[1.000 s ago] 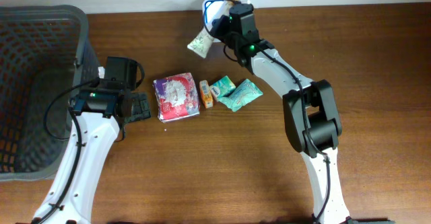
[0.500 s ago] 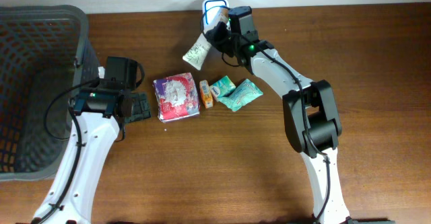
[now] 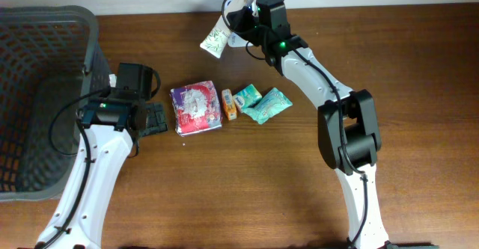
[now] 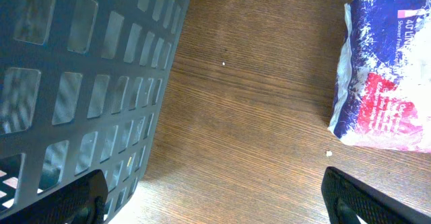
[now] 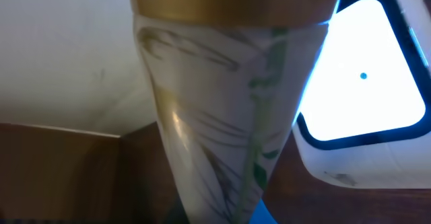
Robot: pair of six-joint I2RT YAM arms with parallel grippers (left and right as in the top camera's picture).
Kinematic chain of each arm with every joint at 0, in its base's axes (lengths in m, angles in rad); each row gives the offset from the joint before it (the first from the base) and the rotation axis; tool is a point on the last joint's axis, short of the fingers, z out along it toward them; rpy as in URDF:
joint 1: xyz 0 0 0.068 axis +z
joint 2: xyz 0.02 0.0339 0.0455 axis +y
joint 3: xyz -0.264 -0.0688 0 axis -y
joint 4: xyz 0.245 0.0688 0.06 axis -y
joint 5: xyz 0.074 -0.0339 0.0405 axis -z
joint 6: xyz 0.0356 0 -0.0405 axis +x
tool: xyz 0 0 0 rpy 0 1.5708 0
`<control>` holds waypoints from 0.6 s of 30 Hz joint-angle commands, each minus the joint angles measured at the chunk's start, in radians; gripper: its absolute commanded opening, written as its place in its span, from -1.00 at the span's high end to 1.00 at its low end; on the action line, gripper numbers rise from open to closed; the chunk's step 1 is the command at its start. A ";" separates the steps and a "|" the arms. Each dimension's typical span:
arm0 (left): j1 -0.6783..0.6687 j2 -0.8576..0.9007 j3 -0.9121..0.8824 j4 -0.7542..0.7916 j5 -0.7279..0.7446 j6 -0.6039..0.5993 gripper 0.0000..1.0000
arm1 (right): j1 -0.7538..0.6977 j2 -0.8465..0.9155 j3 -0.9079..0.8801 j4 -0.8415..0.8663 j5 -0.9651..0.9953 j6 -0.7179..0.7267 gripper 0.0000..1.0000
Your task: Scan the item barcode
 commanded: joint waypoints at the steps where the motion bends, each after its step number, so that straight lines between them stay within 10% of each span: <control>1: 0.004 -0.004 -0.001 0.002 0.001 -0.011 -0.98 | -0.033 -0.019 0.046 0.012 -0.095 0.019 0.92; 10: 0.004 -0.004 -0.001 0.002 0.001 -0.011 -0.98 | -0.142 -0.135 0.048 -0.075 -0.153 -0.097 0.92; 18: 0.004 -0.004 -0.001 0.002 0.001 -0.011 -0.99 | -0.553 -0.325 0.048 -0.694 0.069 -0.216 0.92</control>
